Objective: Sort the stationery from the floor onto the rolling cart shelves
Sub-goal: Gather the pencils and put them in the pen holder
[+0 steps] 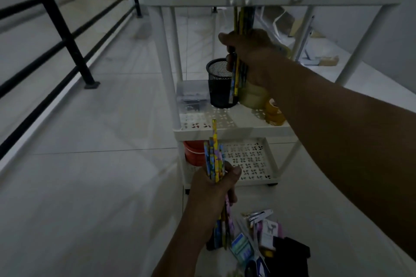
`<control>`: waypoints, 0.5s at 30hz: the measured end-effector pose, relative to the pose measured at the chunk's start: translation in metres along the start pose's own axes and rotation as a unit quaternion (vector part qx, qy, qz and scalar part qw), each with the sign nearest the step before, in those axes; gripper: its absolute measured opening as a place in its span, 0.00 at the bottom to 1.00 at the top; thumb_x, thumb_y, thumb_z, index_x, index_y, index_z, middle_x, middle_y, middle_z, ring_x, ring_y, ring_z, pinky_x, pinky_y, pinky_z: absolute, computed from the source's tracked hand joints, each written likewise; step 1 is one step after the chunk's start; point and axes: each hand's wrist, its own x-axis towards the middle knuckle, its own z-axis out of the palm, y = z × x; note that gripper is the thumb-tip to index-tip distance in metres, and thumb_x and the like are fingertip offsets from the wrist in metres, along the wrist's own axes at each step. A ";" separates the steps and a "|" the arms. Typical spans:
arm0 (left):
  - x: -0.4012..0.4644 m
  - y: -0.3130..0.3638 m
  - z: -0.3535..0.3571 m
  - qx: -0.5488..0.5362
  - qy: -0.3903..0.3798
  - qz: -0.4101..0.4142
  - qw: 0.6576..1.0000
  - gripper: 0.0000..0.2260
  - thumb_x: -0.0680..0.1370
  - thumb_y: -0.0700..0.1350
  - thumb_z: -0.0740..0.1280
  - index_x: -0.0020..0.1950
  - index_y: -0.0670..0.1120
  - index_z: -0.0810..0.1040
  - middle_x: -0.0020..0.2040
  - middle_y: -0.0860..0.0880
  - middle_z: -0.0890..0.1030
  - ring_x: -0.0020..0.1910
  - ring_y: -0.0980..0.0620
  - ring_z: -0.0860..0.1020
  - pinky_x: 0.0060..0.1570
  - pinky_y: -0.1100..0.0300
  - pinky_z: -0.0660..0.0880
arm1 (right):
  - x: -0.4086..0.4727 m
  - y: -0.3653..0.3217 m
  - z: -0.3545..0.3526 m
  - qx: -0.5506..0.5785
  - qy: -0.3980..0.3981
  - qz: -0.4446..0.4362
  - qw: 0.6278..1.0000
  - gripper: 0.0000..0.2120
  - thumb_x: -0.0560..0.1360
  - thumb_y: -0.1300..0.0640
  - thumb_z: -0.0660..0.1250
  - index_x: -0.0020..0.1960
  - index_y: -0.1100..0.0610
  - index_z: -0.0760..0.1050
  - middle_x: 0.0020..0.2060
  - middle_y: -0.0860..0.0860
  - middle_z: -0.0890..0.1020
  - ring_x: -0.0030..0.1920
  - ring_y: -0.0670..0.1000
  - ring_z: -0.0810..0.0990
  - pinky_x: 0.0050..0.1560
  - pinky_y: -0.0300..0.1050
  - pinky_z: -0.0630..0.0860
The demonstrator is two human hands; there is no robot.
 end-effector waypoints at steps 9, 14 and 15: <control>-0.002 -0.002 0.008 -0.014 -0.010 -0.031 0.999 0.06 0.74 0.45 0.72 0.44 0.45 0.77 0.26 0.47 0.75 0.23 0.50 0.73 0.29 0.59 0.75 | 0.009 0.015 0.019 0.130 0.081 0.057 0.987 0.12 0.76 0.62 0.67 0.38 0.62 0.68 0.27 0.54 0.70 0.21 0.50 0.71 0.23 0.39 0.73; -0.001 -0.003 0.009 -0.011 -0.010 -0.025 1.000 0.06 0.74 0.45 0.72 0.44 0.45 0.77 0.26 0.47 0.74 0.23 0.51 0.74 0.29 0.59 0.75 | 0.013 0.012 0.021 0.205 0.191 -0.049 0.959 0.07 0.78 0.61 0.66 0.45 0.62 0.68 0.28 0.55 0.71 0.21 0.51 0.70 0.30 0.44 0.76; 0.000 -0.003 0.009 -0.011 -0.010 -0.025 1.000 0.06 0.74 0.45 0.72 0.44 0.44 0.76 0.26 0.47 0.74 0.23 0.51 0.74 0.29 0.59 0.75 | 0.013 0.012 0.021 0.218 0.204 -0.067 0.952 0.07 0.78 0.60 0.65 0.46 0.61 0.67 0.29 0.55 0.71 0.21 0.51 0.70 0.31 0.45 0.76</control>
